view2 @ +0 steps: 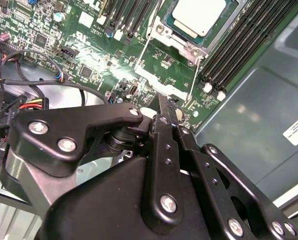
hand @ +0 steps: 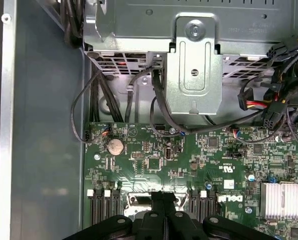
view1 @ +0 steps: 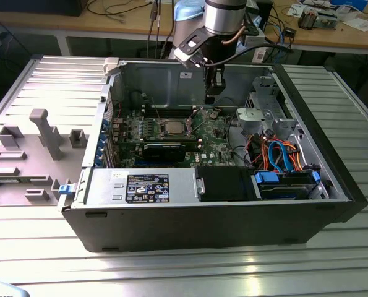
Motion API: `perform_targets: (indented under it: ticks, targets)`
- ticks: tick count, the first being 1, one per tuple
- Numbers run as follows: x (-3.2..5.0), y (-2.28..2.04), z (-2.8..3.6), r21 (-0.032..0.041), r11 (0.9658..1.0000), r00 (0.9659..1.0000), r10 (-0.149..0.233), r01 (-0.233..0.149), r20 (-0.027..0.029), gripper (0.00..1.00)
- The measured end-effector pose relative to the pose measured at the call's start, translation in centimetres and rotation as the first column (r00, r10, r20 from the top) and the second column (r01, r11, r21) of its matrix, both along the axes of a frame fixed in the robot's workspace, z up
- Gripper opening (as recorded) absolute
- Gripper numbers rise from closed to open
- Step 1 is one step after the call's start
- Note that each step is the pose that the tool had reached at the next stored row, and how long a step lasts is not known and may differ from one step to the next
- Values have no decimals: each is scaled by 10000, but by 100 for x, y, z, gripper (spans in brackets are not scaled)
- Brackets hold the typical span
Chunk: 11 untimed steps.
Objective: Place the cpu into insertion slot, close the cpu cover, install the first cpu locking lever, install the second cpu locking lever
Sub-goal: 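Close the cpu cover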
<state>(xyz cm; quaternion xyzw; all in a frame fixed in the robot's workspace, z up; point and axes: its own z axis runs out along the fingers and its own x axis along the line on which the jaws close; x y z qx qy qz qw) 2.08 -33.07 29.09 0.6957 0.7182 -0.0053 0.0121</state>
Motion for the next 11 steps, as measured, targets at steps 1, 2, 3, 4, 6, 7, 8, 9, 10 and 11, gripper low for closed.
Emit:
perform_targets:
  ticks: [1, 2, 3, 4, 6, 7, 8, 9, 10, 11]
  targets:
    - [4, 1, -1, 0, 10000, 10000, 0, 0, 0, 11]
    - [8, 3, -2, -1, 10000, 10000, 0, 0, 0, 11]
    - [12, 3, -2, 0, 10000, 10000, 0, 0, -1, 11]
    - [14, 4, -3, -1, 10000, 10000, 0, 0, -1, 11]
    - [20, 6, -6, 0, 10000, 10000, 0, 0, 0, 11]
    - [25, 8, -8, 0, 10000, 10000, 0, 0, 0, 11]
    - [28, 10, -10, -1, 10000, 10000, 0, 0, 0, 11]
    - [30, 11, -11, -3, 10000, 10000, 0, 0, -1, 11]
    - [34, 13, -12, -6, 10000, 10000, 0, 0, -1, 11]
    - [37, 14, -13, -8, 10000, 10000, 0, 0, 0, 11]
